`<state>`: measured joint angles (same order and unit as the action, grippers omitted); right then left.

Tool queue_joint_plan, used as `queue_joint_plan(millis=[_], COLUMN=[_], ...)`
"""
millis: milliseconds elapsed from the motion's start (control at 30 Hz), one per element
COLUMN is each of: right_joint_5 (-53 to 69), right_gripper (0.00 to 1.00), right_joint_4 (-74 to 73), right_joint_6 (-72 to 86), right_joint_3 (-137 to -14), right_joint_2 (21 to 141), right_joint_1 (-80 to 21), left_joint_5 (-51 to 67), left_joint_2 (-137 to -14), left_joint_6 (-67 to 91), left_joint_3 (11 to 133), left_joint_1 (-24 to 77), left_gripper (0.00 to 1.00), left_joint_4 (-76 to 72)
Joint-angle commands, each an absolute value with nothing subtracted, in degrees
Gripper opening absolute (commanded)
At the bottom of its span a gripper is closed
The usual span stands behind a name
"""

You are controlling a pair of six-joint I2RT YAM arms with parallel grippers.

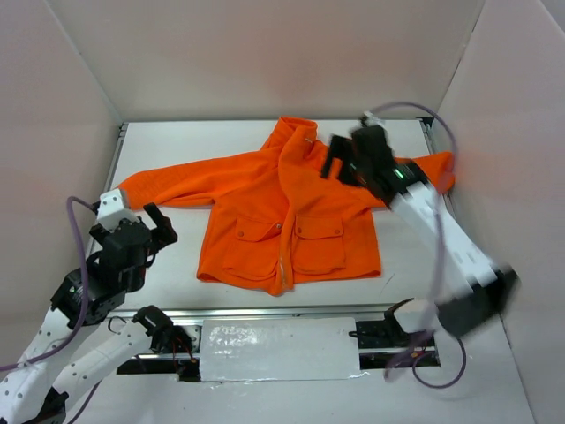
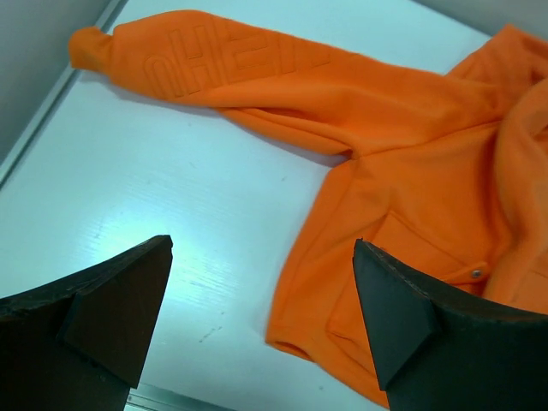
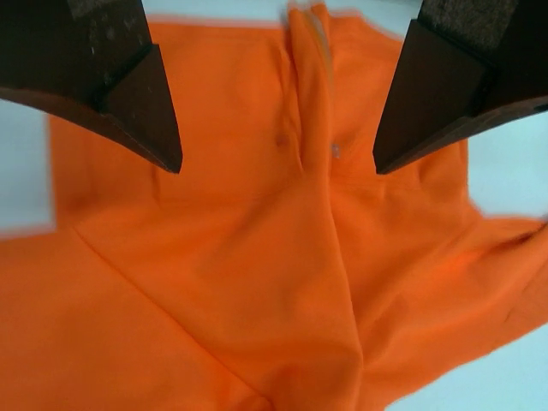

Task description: Zip up the jacket

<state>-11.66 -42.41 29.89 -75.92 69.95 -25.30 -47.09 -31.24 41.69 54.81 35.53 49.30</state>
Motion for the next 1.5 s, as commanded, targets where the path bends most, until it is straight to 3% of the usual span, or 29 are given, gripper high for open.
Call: queue_joint_plan(millis=[0,33,100,133,233,367,433,467,567,600,700,833,900,1033,1133,1200,1233,1300,1333,1467], right_joint_5=[-13.6,-17.5,-20.6,-22.0,-25.5,-24.6,-22.9,-22.9,-20.2,-17.3,-3.1,21.4,33.2,58.4,65.9,63.4,60.1,44.4,34.9,24.7], right_gripper=[1.00,1.00,1.00,1.00,1.00,0.95,0.77,0.77,0.36,0.07,0.05,0.00,0.00,0.00,0.04,0.22,0.32,0.44,0.55,0.78], right_joint_4=[-40.8,-43.1,-49.4,-51.5,-55.3,-41.6,-45.5,-46.9,-47.1,-44.4,-27.7,-12.2,-7.7,17.0,27.9,15.7,-1.1,-14.7,-23.5,-29.1], right_joint_6=[27.6,27.6,27.3,27.2,27.1,26.1,25.8,25.8,25.9,26.1,24.4,23.6,25.3,35.4,47.5,44.0,41.2,37.2,34.6,28.9], right_joint_3=[-90.5,-104.1,-118.3,-132.5,-150.2,-136.2,-140.7,-142.8,-142.8,-134.6,-117.1,-111.4,-111.4,-105.0,-101.9,-109.5,-112.6,-117.1,-116.8,-108.2], right_joint_2=[95.9,108.1,119.3,129.2,141.4,138.3,142.4,144.1,145.5,141.2,130.7,125.7,125.8,123.7,124.4,129.7,131.9,135.6,135.6,129.9], right_joint_1=[-27.7,-28.2,-29.2,-29.4,-29.5,-29.3,-29.1,-29.1,-29.1,-29.1,-29.1,-28.4,-27.1,-25.6,-24.4,-22.7,-21.8,-19.4,-19.0,-17.5], left_joint_5=[-46.8,-46.8,-45.4,-44.5,-41.9,-39.0,-37.6,-37.3,-35.9,-35.4,-34.5,-33.2,-32.8,-32.1,-31.9,-31.9,-31.9,-32.1,-32.2,-31.9], left_joint_2=[-31.4,-31.6,-32.3,-33.0,-35.2,-38.2,-39.2,-39.0,-37.9,-37.4,-36.7,-38.0,-38.5,-38.1,-37.9,-37.9,-37.8,-37.6,-37.5,-37.8], left_joint_6=[38.3,38.3,37.8,36.8,35.2,33.3,32.6,32.4,31.7,31.5,30.8,30.4,30.3,30.1,29.9,29.9,30.0,30.1,30.0,29.8], left_joint_3=[54.1,54.1,53.8,53.6,53.5,53.7,53.8,53.8,53.4,53.1,52.7,53.0,53.0,52.7,52.6,52.7,52.7,52.6,52.6,52.5], left_joint_1=[34.5,34.5,34.6,34.6,34.5,33.6,33.3,33.2,32.6,32.5,32.3,32.0,32.0,31.9,31.9,31.9,31.8,31.9,31.9,31.9], left_gripper=[0.99,0.99,0.99,0.99,0.99,0.99,0.99,1.00,1.00,0.99,0.99,1.00,0.99,0.99,0.99,0.99,0.99,0.99,0.99,0.99], left_joint_4=[45.4,45.9,45.5,44.9,43.7,42.8,42.5,42.4,41.4,40.9,40.2,40.1,40.2,39.7,39.5,39.5,39.5,39.6,39.6,39.3])
